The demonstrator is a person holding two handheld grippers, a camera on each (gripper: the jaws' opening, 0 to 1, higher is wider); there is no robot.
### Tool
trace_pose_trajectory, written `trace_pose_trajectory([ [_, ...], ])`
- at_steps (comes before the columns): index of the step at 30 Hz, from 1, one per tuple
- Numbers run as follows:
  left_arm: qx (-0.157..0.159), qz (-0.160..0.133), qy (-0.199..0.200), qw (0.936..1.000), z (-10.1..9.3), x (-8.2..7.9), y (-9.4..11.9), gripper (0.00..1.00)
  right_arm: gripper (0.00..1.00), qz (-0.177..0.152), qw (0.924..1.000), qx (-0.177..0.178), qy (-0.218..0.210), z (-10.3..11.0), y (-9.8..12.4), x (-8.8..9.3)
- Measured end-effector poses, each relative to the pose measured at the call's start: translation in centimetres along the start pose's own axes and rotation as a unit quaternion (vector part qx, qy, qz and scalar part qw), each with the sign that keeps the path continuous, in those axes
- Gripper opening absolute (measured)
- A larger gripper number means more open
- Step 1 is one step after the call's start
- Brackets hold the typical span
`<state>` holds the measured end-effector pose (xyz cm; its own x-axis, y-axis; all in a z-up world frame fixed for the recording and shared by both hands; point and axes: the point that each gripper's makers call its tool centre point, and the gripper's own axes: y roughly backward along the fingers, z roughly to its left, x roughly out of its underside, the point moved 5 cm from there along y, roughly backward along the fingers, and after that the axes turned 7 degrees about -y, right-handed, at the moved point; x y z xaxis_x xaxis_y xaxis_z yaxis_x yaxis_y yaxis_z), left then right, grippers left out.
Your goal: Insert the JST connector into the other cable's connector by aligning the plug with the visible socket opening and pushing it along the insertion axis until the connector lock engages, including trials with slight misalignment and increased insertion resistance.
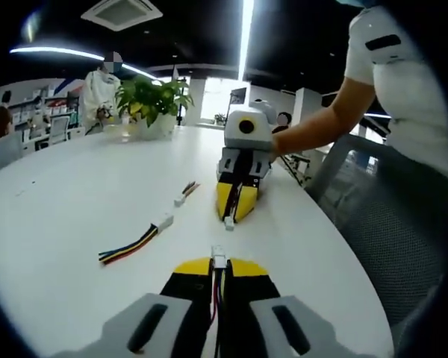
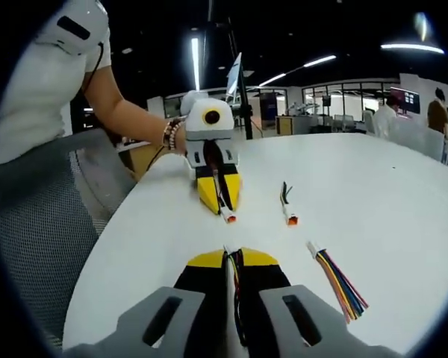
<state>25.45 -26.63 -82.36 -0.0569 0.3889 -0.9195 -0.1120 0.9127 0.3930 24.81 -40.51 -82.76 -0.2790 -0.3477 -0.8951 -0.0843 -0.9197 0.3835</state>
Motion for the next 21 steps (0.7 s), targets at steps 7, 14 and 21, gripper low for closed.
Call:
trace_pose_trajectory([
  [7, 0.008, 0.019, -0.021, 0.9996, -0.2, -0.6, 0.6, 0.0, 0.01, 0.018, 0.9997, 0.014, -0.005, 0.7, 0.0, -0.7],
  [14, 0.012, 0.047, -0.05, 0.9976, -0.3, -2.0, 1.3, 0.0, 0.02, 0.015, 0.9991, 0.038, 0.011, 1.1, 0.5, -2.4],
  [21, 0.011, 0.063, -0.086, 0.9943, -0.9, -3.1, 1.1, 0.0, 0.02, 0.01, 0.9979, 0.06, 0.025, 1.9, -0.3, -4.7],
])
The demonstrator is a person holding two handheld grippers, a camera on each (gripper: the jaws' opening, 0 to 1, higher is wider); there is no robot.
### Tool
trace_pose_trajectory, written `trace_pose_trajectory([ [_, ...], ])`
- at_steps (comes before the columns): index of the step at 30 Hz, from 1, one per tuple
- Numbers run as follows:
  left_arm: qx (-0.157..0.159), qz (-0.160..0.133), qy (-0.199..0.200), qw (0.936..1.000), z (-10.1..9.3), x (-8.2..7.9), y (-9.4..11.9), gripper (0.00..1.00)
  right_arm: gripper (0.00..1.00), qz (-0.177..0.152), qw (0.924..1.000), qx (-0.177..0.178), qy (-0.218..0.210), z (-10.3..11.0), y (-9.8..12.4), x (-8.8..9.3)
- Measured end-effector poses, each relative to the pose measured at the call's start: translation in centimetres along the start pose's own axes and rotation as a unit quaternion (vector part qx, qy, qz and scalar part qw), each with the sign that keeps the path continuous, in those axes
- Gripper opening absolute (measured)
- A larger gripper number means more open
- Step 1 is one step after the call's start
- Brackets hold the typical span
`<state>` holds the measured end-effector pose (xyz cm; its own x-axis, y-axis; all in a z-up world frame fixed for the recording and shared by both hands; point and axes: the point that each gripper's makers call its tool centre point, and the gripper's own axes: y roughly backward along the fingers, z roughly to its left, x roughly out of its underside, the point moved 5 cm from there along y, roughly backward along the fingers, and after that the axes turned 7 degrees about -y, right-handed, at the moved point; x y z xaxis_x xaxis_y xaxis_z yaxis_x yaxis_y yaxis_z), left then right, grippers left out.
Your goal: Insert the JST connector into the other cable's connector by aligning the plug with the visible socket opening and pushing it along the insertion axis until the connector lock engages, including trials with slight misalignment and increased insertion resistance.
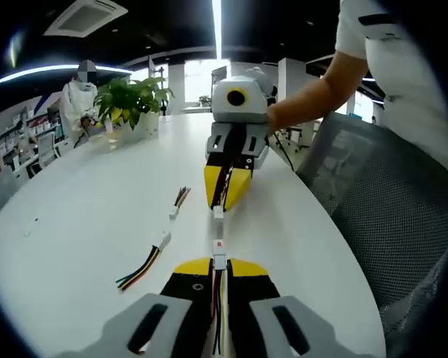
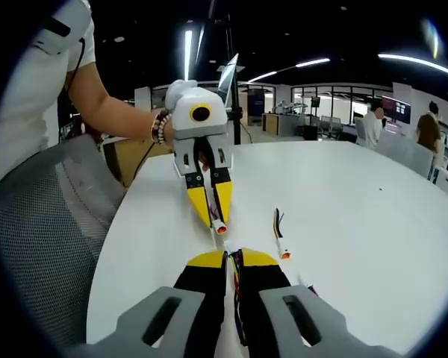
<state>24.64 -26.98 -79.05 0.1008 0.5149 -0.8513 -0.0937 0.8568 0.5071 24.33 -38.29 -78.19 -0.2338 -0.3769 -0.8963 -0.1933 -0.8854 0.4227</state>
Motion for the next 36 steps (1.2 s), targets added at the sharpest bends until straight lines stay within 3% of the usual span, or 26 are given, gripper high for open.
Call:
trace_pose_trajectory([
  [5, 0.002, 0.006, -0.005, 1.0, -0.2, -0.2, -0.2, 0.0, 0.02, 0.021, 0.9997, 0.007, 0.014, 0.4, -0.9, 0.0],
  [21, 0.003, 0.014, -0.006, 0.9999, 0.0, -0.4, -0.5, 0.0, 0.02, 0.047, 0.9984, 0.01, 0.03, 0.3, -1.3, 0.4],
  [36, -0.001, 0.01, -0.009, 0.9999, 0.5, -1.0, -0.7, 0.0, 0.01, 0.037, 0.9992, 0.011, 0.002, 0.3, -1.3, 0.1],
])
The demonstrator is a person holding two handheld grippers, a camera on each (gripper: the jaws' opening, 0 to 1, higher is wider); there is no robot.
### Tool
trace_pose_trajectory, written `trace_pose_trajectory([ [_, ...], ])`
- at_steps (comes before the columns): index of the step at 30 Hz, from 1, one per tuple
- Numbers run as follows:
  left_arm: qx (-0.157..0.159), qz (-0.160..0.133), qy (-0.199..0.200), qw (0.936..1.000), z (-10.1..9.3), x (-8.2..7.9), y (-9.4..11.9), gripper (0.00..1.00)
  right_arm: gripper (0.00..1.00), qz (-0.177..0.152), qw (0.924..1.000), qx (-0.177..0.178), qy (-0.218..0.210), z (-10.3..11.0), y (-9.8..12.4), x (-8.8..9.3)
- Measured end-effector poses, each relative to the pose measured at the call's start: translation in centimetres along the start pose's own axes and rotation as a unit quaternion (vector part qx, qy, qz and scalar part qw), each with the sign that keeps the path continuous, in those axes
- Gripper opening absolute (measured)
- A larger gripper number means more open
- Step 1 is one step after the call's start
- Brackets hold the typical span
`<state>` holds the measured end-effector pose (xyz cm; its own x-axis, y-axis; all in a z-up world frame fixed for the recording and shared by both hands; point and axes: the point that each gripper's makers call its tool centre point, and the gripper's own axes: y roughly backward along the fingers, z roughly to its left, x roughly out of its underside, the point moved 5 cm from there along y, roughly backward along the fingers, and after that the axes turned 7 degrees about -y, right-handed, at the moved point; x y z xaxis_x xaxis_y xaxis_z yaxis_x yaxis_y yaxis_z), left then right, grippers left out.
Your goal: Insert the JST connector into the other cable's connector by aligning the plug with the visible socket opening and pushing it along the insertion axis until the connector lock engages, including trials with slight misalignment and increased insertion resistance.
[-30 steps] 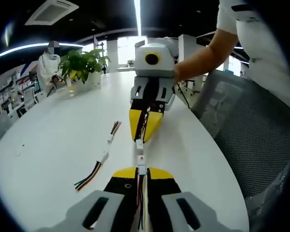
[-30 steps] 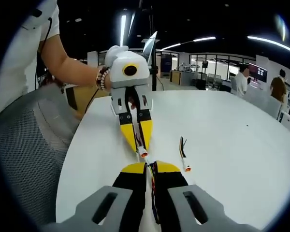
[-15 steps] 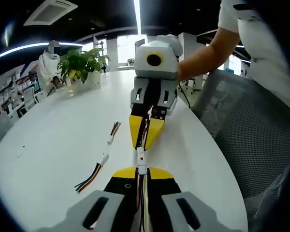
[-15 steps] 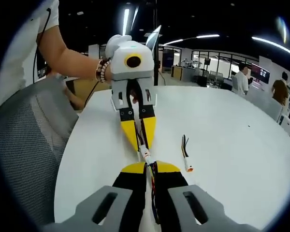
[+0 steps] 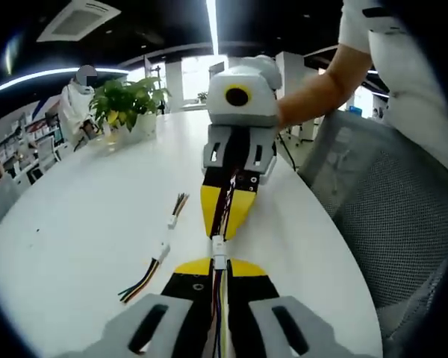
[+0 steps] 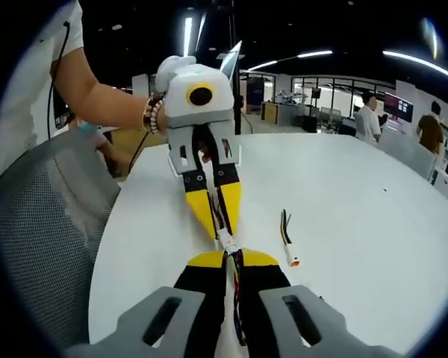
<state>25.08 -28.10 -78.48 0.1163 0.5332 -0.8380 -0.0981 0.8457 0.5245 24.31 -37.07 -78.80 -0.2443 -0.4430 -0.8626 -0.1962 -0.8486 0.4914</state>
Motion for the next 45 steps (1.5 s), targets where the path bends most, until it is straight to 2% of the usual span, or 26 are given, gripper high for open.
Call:
trace_pose_trajectory([
  [10, 0.006, 0.002, 0.004, 1.0, -0.2, 0.1, -0.2, 0.0, 0.02, 0.001, 1.0, -0.001, -0.003, 0.2, -0.1, 0.4],
  [21, -0.002, -0.017, 0.02, 0.9996, -0.7, -0.1, -1.0, 0.0, 0.02, -0.006, 1.0, 0.0, 0.002, 0.3, 0.5, 1.4],
  [30, 0.0, -0.009, 0.032, 0.9994, -1.0, 0.7, -2.2, 0.0, 0.03, 0.011, 0.9999, 0.002, -0.01, 0.1, 0.4, 2.4],
  [36, -0.005, -0.015, 0.042, 0.999, -1.1, 1.0, -2.6, 0.0, 0.03, 0.01, 0.9998, 0.003, -0.018, 0.1, 0.4, 3.0],
  [45, -0.003, -0.005, 0.047, 0.9989, -1.8, 1.6, -3.3, 0.01, 0.03, 0.016, 0.9998, -0.001, -0.012, 0.3, 0.2, 4.0],
])
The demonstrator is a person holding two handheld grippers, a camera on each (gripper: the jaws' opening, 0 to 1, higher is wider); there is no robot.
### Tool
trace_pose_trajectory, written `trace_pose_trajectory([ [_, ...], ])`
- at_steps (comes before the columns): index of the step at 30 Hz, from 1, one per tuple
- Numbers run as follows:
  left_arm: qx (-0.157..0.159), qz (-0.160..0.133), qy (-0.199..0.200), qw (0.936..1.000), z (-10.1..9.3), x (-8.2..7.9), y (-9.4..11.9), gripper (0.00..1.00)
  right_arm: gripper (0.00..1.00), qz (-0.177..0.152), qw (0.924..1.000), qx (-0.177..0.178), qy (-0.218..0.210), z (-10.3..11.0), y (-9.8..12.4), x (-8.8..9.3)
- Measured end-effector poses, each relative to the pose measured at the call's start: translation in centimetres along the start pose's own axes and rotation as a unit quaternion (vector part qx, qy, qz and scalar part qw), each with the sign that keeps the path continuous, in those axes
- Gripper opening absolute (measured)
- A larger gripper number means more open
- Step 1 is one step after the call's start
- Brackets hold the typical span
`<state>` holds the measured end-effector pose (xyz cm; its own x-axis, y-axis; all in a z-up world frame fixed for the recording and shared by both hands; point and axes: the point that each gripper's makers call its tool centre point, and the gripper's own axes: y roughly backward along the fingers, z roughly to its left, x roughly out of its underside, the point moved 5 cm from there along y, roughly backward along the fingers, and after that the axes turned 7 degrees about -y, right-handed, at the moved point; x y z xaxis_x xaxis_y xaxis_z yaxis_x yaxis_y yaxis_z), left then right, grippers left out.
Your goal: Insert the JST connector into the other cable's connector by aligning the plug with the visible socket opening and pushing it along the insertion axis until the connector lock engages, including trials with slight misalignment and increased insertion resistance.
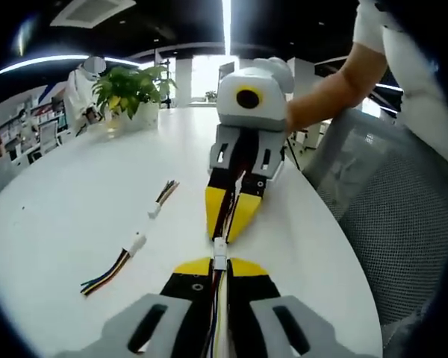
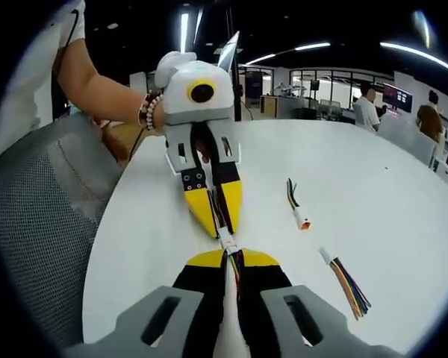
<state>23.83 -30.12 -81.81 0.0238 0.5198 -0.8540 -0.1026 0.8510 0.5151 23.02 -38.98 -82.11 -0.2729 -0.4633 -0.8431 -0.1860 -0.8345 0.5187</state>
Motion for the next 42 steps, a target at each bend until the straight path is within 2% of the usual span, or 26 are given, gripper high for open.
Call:
trace_pose_trajectory([
  [9, -0.006, 0.0, 0.004, 1.0, -0.1, 0.2, -0.2, 0.01, 0.04, -0.002, 1.0, 0.003, -0.008, 0.0, 0.0, 0.3],
  [16, -0.013, -0.012, 0.009, 0.9998, -0.1, 0.4, 0.1, 0.01, 0.04, -0.022, 0.9997, 0.002, -0.014, 0.0, 0.2, 0.7],
  [22, -0.014, -0.026, 0.018, 0.9994, -0.1, 0.5, 0.2, 0.03, 0.09, -0.027, 0.9996, -0.005, -0.012, 0.4, 0.1, 0.6],
  [33, -0.026, -0.058, 0.062, 0.9961, -0.1, 0.7, 0.0, 0.05, 0.15, -0.029, 0.9995, -0.011, -0.01, 0.4, -0.2, 0.4],
  [35, -0.022, -0.059, 0.069, 0.9956, -0.2, 0.6, -0.1, 0.07, 0.17, -0.03, 0.9994, -0.01, -0.012, 0.3, -0.1, 0.4],
  [38, -0.043, -0.06, 0.083, 0.9938, 0.5, 0.5, 0.1, 0.2, 0.19, -0.029, 0.9994, -0.005, -0.017, 0.1, 0.0, 0.3],
  [42, -0.045, -0.059, 0.088, 0.9934, 1.0, 0.7, 0.5, 0.17, 0.18, -0.045, 0.9987, 0.002, -0.024, -0.4, 0.4, -0.2],
])
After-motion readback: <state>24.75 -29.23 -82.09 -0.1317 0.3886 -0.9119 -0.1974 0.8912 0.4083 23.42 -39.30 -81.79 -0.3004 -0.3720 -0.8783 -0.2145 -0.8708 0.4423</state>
